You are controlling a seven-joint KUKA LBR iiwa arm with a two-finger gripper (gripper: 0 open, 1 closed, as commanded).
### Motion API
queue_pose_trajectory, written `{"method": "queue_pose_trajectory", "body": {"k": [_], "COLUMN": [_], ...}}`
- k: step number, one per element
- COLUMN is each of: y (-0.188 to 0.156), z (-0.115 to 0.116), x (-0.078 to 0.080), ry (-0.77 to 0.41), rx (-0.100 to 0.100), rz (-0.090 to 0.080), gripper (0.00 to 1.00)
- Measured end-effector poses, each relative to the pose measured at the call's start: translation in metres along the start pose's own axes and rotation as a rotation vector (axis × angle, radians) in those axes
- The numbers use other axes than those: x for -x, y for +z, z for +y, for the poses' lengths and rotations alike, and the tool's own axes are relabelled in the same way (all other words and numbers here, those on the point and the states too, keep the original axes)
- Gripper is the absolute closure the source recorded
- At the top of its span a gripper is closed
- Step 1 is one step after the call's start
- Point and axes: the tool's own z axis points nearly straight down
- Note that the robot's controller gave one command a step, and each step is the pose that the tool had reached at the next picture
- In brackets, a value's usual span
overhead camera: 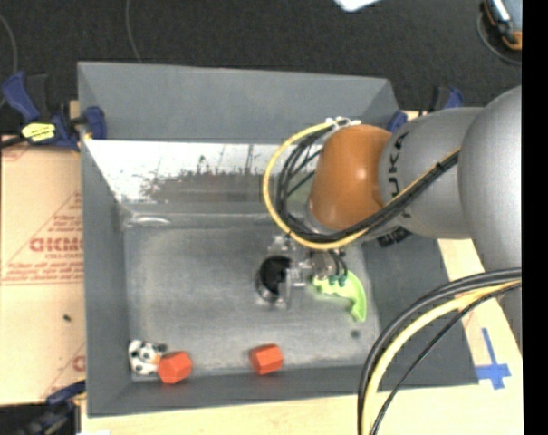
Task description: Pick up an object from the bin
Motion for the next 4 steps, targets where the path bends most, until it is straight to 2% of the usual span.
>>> {"method": "queue_pose_trajectory", "body": {"k": [2, 4], "y": [-0.004, -0.041], "z": [0.0, -0.001], "x": [-0.001, 0.0], "ry": [0.0, 0.0], "rx": [0.0, -0.002], "rz": [-0.001, -0.004], "gripper": [1.0, 1.0]}}
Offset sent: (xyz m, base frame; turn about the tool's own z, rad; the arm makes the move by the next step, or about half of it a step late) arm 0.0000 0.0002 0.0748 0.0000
